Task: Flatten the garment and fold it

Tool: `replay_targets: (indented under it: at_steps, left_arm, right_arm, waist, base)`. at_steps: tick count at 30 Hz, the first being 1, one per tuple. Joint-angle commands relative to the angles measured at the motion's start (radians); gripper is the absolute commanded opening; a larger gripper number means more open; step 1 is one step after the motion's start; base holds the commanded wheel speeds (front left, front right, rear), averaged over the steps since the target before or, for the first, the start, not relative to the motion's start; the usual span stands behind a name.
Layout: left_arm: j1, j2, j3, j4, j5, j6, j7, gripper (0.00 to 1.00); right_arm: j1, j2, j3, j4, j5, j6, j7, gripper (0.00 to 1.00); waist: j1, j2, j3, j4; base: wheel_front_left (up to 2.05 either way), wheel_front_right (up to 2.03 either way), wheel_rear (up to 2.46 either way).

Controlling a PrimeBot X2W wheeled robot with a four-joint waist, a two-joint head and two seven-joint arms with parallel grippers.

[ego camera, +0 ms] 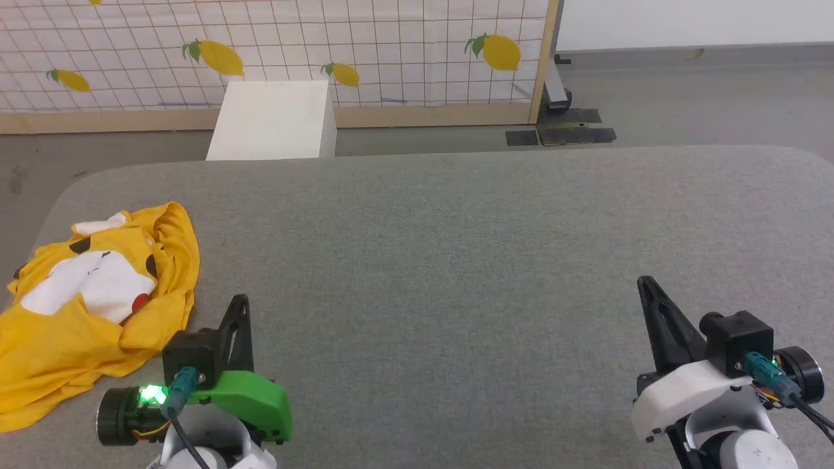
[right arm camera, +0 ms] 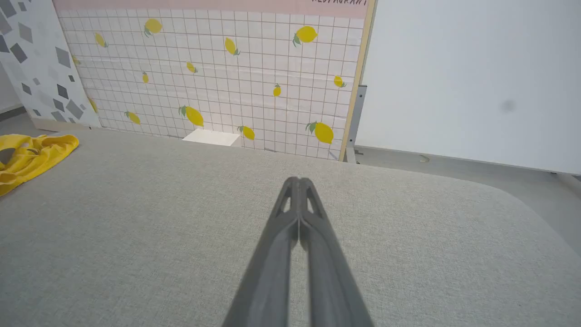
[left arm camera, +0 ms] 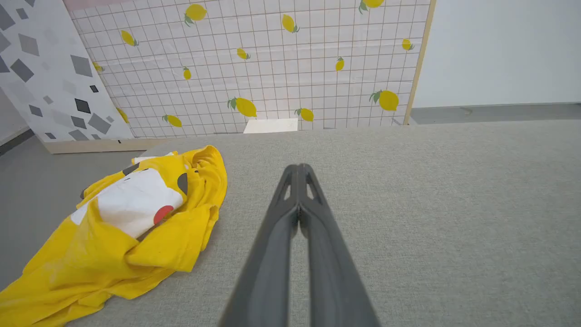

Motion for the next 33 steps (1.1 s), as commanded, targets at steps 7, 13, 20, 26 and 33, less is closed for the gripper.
replay_targets:
  at_steps: [7, 13, 20, 26, 33]
  left_arm:
    - [0.011, -0.004, 0.002, -0.003, 0.013, -0.001, 0.001, 0.00]
    - [0.011, -0.004, 0.002, -0.003, 0.013, -0.001, 0.001, 0.00]
    - [0.001, 0.000, -0.006, 0.003, -0.008, 0.001, -0.005, 1.00]
    - [0.001, 0.000, -0.015, 0.012, -0.017, 0.005, -0.017, 1.00]
    - [0.001, 0.000, -0.025, 0.019, -0.027, 0.010, -0.032, 1.00]
  right_arm:
    - [0.013, 0.001, 0.002, -0.005, -0.006, -0.002, 0.000, 0.00]
    - [0.013, 0.001, 0.002, -0.005, -0.006, -0.002, 0.000, 0.00]
    - [0.003, 0.000, -0.002, 0.004, 0.006, 0.000, -0.005, 1.00]
    - [0.008, 0.000, -0.010, 0.012, 0.017, 0.000, -0.017, 1.00]
    - [0.015, 0.000, -0.017, 0.022, 0.029, 0.000, -0.032, 1.00]
  waist:
    - [0.0000, 0.0000, 0.000, 0.000]
    - [0.0000, 0.0000, 0.000, 0.000]
    - [0.0000, 0.0000, 0.000, 0.000]
    - [0.0000, 0.0000, 0.000, 0.000]
    - [0.0000, 0.0000, 0.000, 0.002]
  base:
    - [0.00, 0.00, 0.00]
    - [0.00, 0.00, 0.00]
    - [0.00, 0.00, 0.00]
    - [0.00, 0.00, 0.00]
    - [0.00, 0.00, 0.00]
